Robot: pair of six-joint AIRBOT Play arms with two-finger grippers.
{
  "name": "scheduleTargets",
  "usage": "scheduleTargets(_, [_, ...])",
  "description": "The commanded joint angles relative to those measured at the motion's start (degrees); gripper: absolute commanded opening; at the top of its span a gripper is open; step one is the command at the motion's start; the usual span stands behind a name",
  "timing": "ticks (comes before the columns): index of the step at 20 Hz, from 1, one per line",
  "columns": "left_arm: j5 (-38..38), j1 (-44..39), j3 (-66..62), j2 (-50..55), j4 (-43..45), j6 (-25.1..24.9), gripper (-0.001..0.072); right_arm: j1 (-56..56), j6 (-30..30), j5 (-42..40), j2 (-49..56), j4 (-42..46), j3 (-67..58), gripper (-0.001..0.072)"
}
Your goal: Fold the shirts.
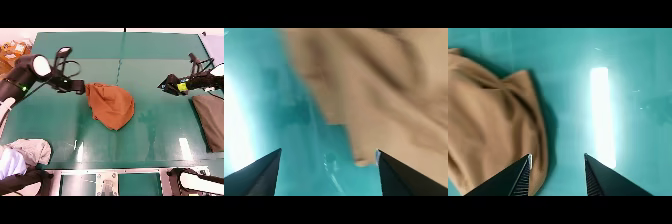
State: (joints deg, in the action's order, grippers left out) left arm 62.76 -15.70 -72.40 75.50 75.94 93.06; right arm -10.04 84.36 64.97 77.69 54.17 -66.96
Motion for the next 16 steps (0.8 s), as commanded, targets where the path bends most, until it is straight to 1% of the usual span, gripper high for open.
scheduleTargets(1, [-2.5,4.9,8.3,0.1,-6.5,0.6,0.0664,0.8,-5.4,-1.1,8.5,-8.2,-0.1,0.0399])
scheduleTargets(3, [-4.5,3.2,15.0,0.1,-12.5,-1.9,0.0664,2.2,-10.7,-1.2,13.8,-16.2,-0.1,0.0399])
scheduleTargets(5, [-10.9,0.3,21.6,0.1,-17.2,-2.1,0.0664,4.2,-13.4,-1.1,18.7,-21.2,-1.4,0.0399])
scheduleTargets(7, [-21.0,-3.3,27.0,0.4,-21.1,-2.1,0.0663,6.6,-13.6,-1.1,22.9,-22.3,-4.0,0.0398])
scheduleTargets(8, [-24.6,-4.8,28.1,1.2,-23.6,-2.3,0.0663,8.0,-13.6,-1.1,24.8,-22.2,-5.7,0.0398])
scheduleTargets(10, [-29.1,-7.6,28.1,4.1,-29.4,-5.0,0.0663,10.7,-13.5,-0.9,27.4,-22.3,-8.4,0.0399])
scheduleTargets(12, [-32.3,-9.3,27.7,6.5,-36.9,-9.6,0.0661,12.9,-13.5,-0.9,28.1,-22.3,-10.3,0.0397])
scheduleTargets(13, [-33.0,-9.4,27.7,7.0,-39.5,-11.4,0.0555,13.9,-13.5,-0.9,28.1,-22.3,-11.0,0.0373])
scheduleTargets(15, [-32.1,-9.4,27.0,6.9,-40.1,-15.1,0.0113,15.3,-13.5,-0.9,28.1,-22.3,-12.2,0.0244])
scheduleTargets(16, [-30.8,-9.4,26.3,6.8,-39.9,-16.7,0.0026,15.9,-13.5,-0.8,28.1,-22.3,-12.4,0.0177])
